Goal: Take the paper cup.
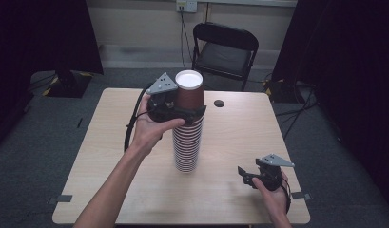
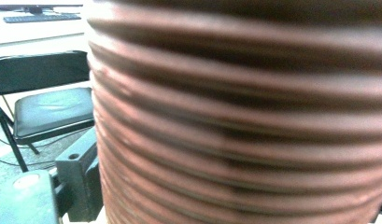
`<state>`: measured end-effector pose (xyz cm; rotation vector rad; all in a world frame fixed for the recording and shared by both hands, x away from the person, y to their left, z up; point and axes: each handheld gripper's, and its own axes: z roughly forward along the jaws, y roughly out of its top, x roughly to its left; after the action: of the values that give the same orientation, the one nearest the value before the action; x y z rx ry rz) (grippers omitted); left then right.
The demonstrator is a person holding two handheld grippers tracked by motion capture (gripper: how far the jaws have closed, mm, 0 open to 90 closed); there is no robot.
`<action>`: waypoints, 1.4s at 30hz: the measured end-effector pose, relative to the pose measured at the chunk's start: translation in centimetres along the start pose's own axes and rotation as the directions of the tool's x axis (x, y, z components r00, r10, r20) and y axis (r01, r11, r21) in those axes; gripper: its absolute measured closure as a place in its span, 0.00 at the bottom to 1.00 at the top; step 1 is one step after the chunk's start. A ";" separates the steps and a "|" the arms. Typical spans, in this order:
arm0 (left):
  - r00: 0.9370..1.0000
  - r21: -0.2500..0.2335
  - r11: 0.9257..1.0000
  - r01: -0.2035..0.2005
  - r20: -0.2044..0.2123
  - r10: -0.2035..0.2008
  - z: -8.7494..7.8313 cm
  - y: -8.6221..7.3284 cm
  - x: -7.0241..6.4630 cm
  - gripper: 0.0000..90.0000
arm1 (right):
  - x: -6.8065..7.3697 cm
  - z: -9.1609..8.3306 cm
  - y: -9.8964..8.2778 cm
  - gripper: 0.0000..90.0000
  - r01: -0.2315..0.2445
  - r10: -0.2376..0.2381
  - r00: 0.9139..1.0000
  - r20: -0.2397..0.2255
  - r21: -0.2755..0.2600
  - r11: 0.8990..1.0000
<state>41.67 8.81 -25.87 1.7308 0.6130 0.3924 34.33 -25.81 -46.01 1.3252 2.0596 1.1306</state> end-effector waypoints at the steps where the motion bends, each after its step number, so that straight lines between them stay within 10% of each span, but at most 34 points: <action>1: 1.000 -0.002 1.000 0.003 0.002 -0.003 0.0 0.0 0.0 0.12 | 0.0 0.0 0.0 0.20 -0.001 0.001 1.000 -0.001 0.001 1.000; 42: 0.999 -0.164 0.986 0.035 0.016 -0.032 -1.4 2.3 0.3 0.13 | 0.0 0.1 0.0 0.20 -0.012 0.012 1.000 -0.001 0.004 1.000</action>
<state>41.56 9.73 -23.28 1.5629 0.5830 0.3963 34.41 -25.79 -46.07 1.3408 2.0578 1.1329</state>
